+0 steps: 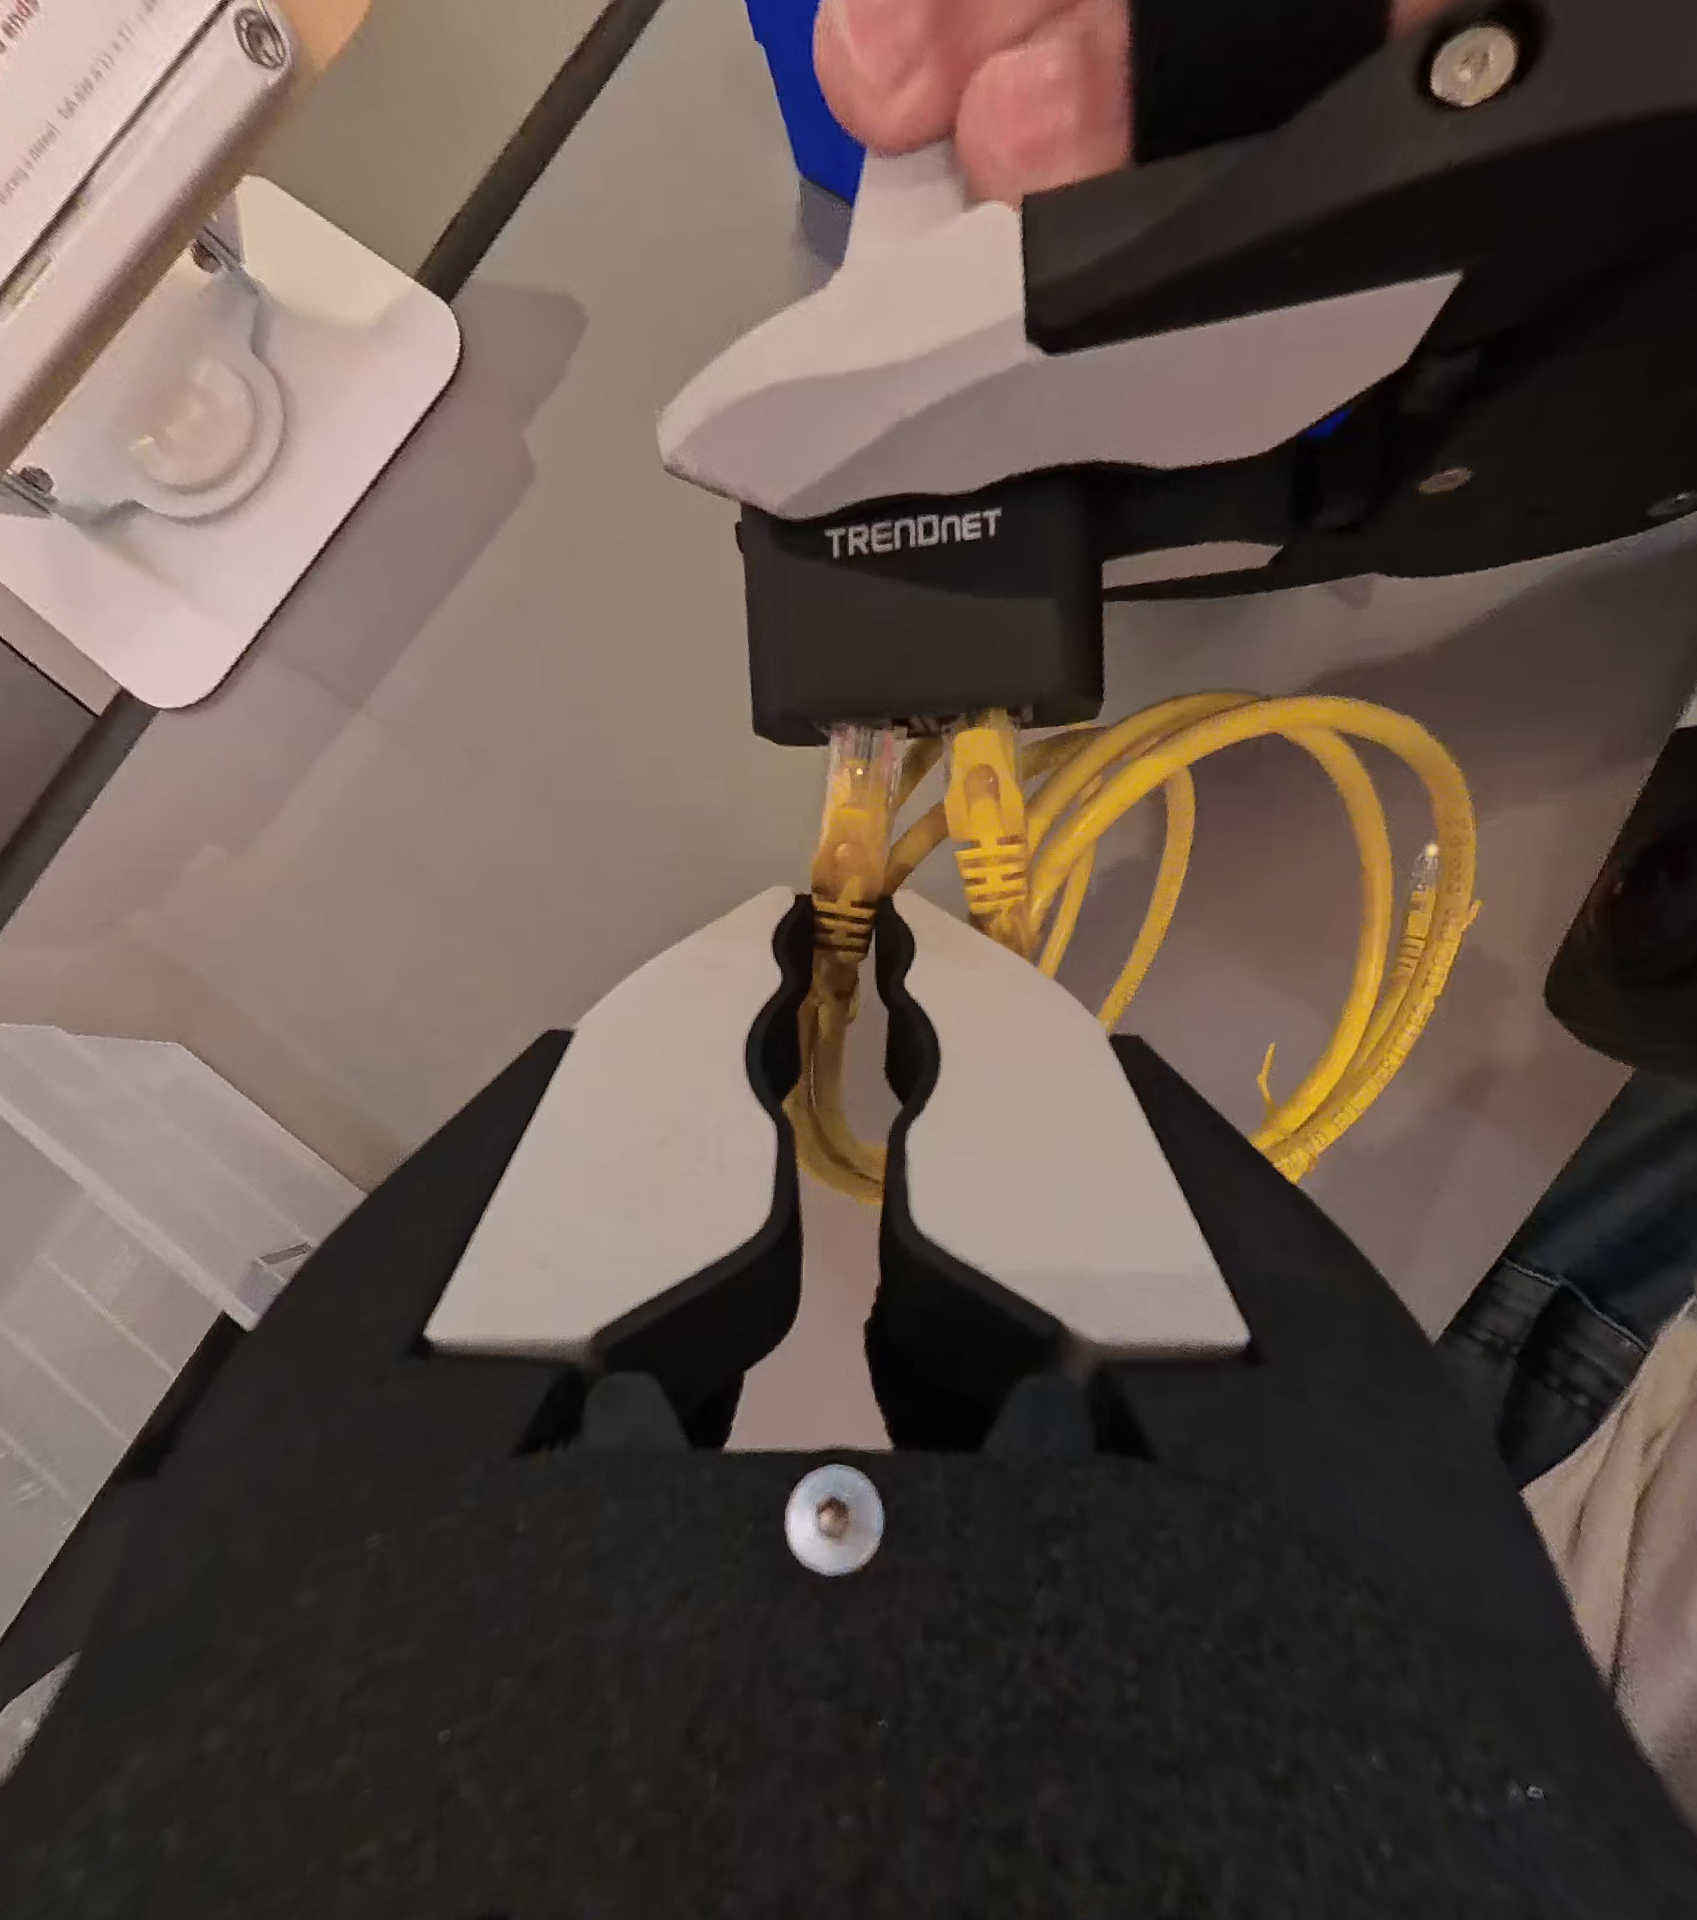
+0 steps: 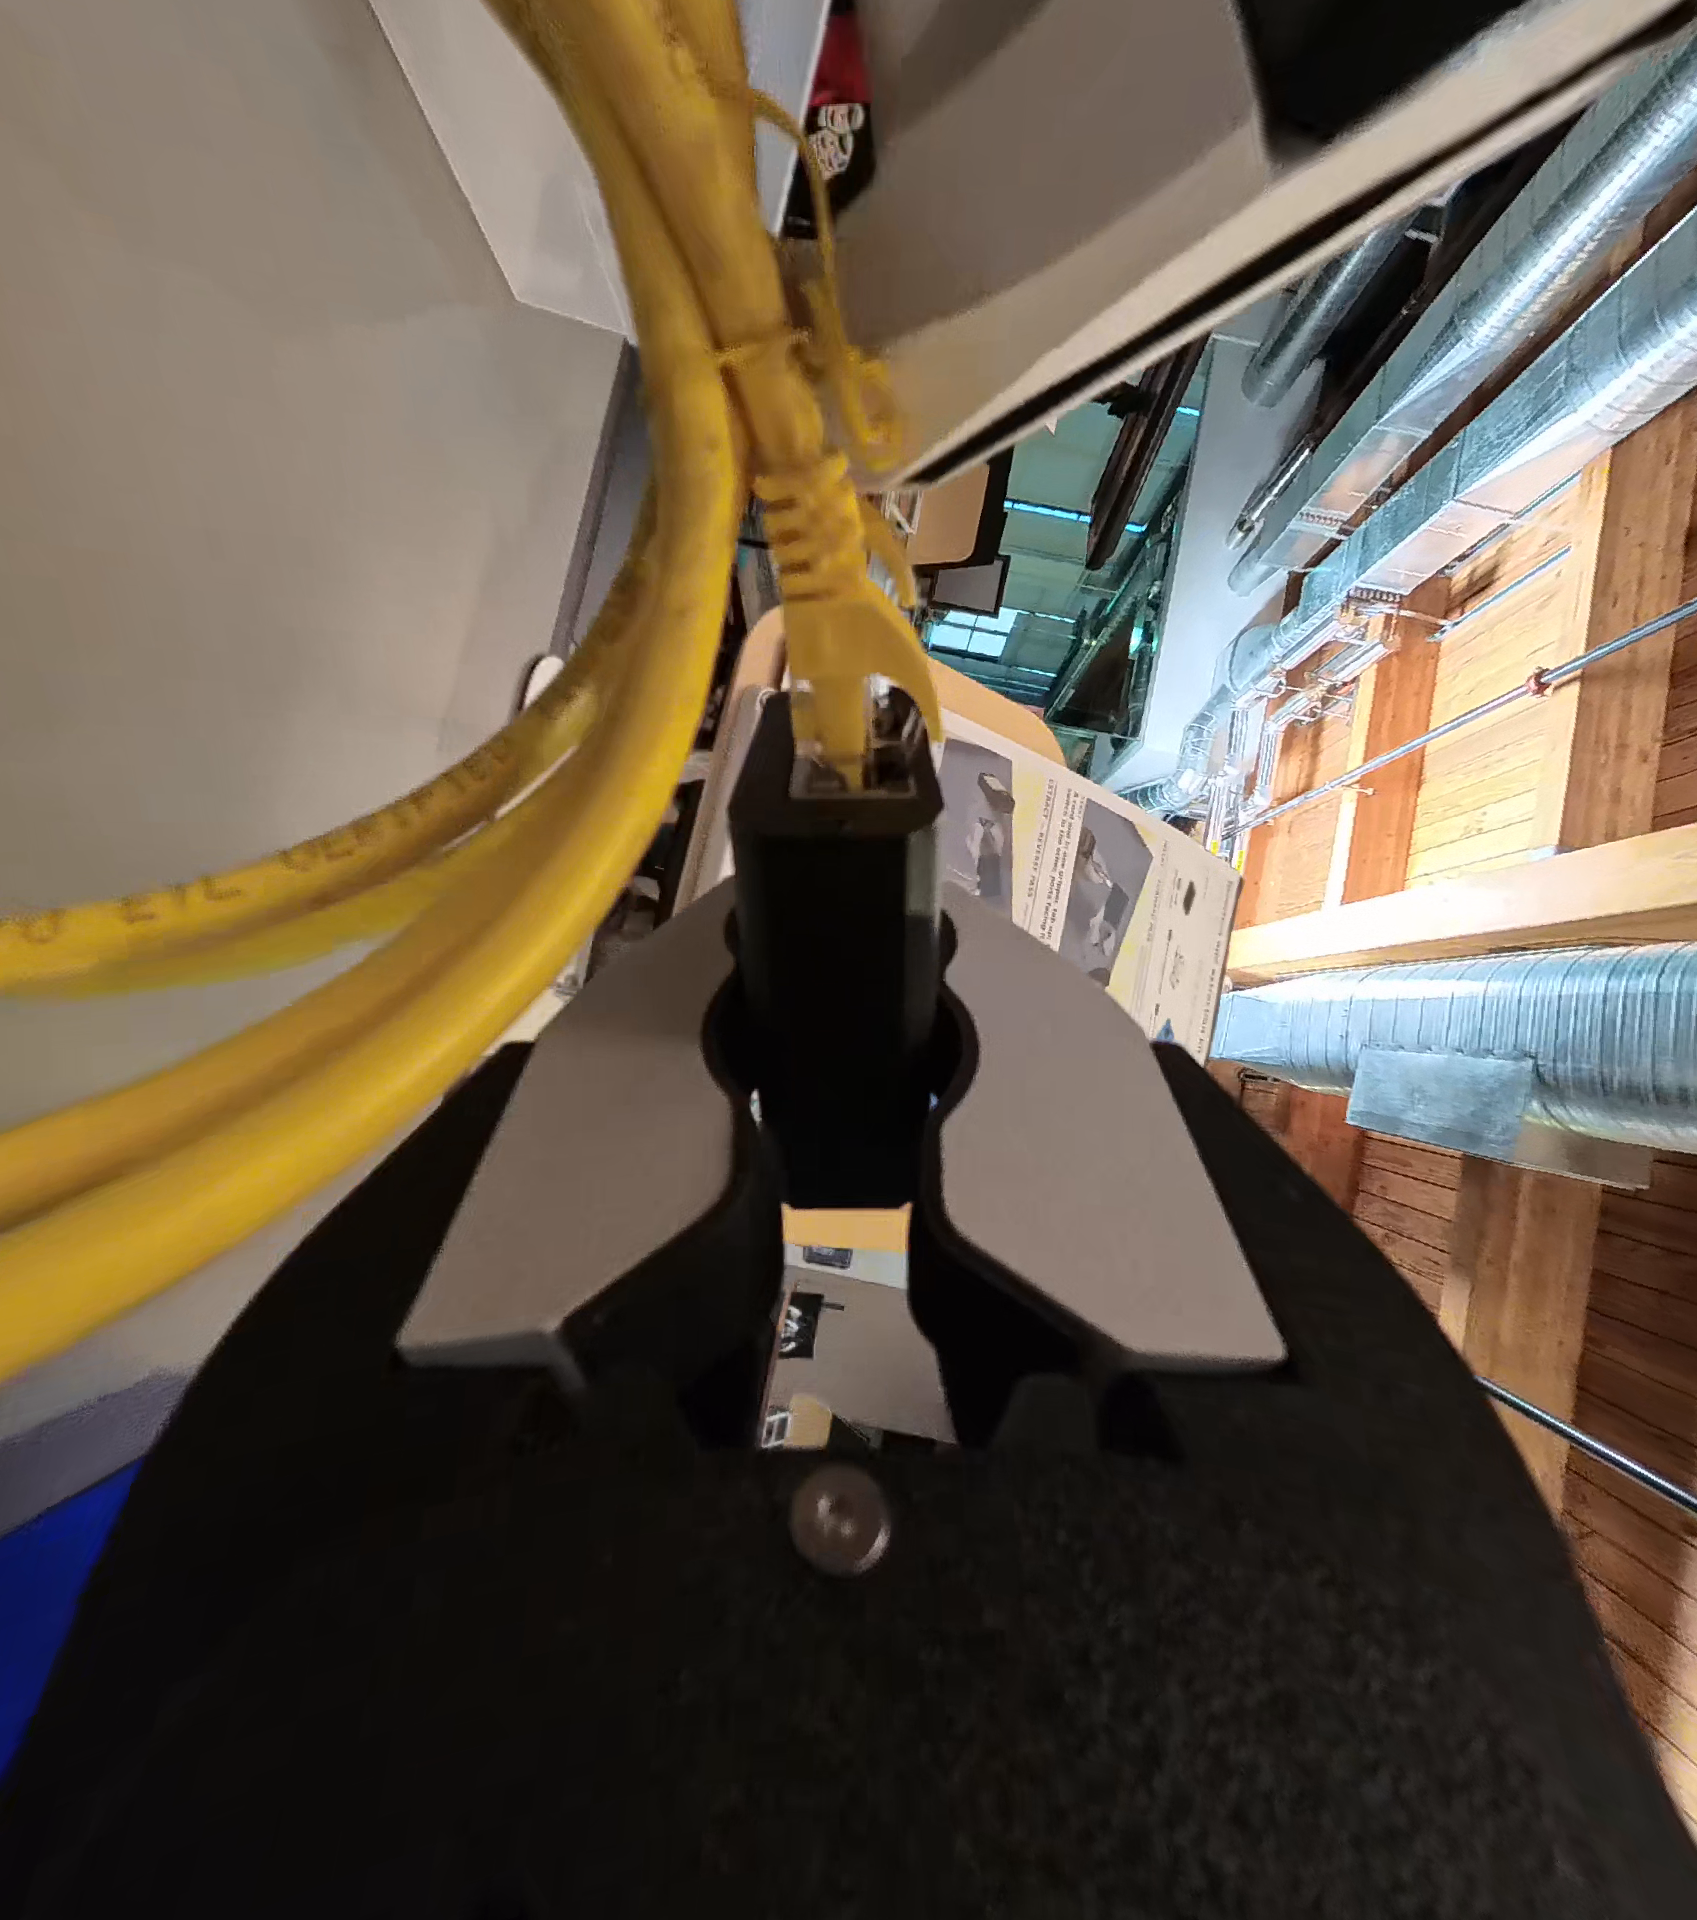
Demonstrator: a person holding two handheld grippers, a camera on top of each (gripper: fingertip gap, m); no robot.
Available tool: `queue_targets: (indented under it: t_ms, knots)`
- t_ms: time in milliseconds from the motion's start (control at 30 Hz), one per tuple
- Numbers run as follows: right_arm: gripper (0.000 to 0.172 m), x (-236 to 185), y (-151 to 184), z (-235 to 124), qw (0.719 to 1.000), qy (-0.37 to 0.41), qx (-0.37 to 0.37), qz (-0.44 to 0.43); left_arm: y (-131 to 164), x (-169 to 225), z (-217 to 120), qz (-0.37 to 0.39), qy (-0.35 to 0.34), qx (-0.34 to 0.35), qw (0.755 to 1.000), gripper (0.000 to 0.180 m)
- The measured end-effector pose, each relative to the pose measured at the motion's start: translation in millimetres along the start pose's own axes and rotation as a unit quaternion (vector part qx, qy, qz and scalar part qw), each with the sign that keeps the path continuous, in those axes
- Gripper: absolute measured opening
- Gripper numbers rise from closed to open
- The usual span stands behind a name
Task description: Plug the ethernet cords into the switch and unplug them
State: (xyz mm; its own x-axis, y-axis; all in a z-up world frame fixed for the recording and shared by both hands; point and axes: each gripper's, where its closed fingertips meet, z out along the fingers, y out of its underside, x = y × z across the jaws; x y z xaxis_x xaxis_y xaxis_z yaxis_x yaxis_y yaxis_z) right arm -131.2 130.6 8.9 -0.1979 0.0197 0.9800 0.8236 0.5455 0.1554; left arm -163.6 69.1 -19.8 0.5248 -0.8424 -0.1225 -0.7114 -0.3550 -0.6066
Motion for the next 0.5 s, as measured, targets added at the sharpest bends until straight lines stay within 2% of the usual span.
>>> queue_targets:
  t_ms: [200,333,500]
  knots:
    - [0.025,-5.8,0.6,4.5,1.000,0.000,-0.015,-0.014,4.0,-4.2,3.5,0.000,-0.011,-0.022,1.000,0.011]
    - [0.025,-4.3,3.1,4.5,0.999,0.010,-0.037,-0.034,2.3,-4.3,5.1,-0.038,0.022,0.006,0.999,0.011]
    - [0.024,-4.5,1.4,4.7,0.998,0.018,-0.041,-0.042,4.7,-3.3,8.4,-0.031,0.021,0.005,0.999,0.010]
